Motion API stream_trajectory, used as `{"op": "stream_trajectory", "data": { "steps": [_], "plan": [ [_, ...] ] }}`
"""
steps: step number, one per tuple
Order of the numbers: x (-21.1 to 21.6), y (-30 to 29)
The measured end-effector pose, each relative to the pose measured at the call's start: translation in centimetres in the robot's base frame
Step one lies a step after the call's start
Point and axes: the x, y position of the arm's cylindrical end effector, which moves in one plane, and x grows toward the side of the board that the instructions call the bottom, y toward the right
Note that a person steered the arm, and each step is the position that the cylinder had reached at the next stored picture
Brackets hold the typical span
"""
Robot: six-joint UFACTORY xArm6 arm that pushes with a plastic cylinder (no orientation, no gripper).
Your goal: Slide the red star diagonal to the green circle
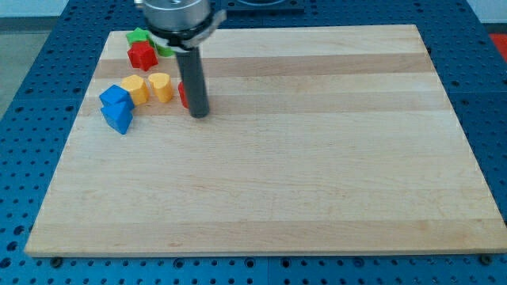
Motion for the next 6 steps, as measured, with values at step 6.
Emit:
{"op": "stream_trajectory", "data": {
  "steps": [6],
  "plan": [
    [-6.8,1.3]
  ]
}}
